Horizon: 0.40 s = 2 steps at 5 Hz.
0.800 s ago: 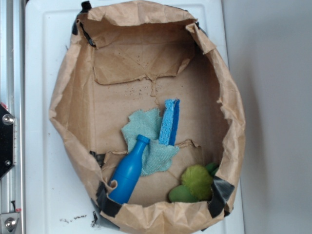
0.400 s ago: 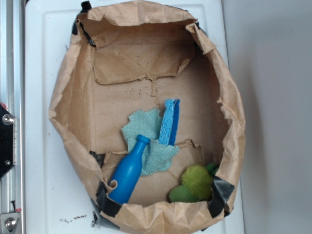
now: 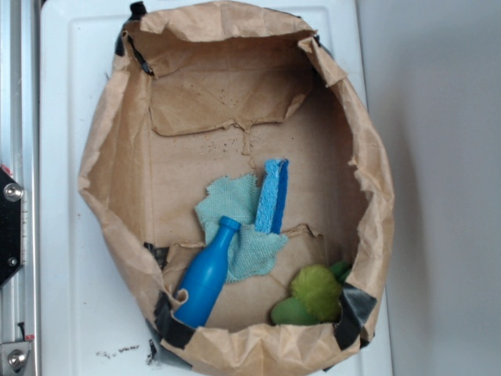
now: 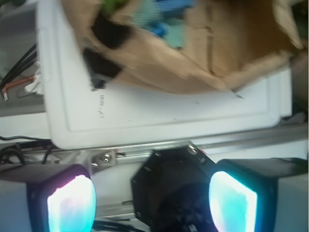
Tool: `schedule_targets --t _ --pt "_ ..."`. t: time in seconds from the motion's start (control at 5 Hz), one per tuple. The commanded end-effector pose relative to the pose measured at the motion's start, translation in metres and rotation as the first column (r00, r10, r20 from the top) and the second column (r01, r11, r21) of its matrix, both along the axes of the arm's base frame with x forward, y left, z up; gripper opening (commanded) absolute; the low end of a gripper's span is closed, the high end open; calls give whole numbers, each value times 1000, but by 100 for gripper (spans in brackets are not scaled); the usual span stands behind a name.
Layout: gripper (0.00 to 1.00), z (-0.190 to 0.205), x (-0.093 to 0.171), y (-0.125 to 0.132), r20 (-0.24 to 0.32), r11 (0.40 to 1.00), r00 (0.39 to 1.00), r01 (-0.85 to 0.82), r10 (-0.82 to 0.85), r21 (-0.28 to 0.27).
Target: Grab the blue bottle.
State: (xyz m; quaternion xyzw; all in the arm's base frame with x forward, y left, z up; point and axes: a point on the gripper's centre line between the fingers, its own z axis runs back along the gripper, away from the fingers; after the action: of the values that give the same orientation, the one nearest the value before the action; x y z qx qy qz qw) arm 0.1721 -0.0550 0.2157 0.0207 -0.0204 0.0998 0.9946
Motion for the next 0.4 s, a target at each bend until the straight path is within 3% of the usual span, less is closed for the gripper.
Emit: schedule_targets --t 0.0,0.2 --pt "100 -12 20 28 93 989 984 -151 150 -5" --pt "100 -32 21 36 126 949 940 -312 316 -56"
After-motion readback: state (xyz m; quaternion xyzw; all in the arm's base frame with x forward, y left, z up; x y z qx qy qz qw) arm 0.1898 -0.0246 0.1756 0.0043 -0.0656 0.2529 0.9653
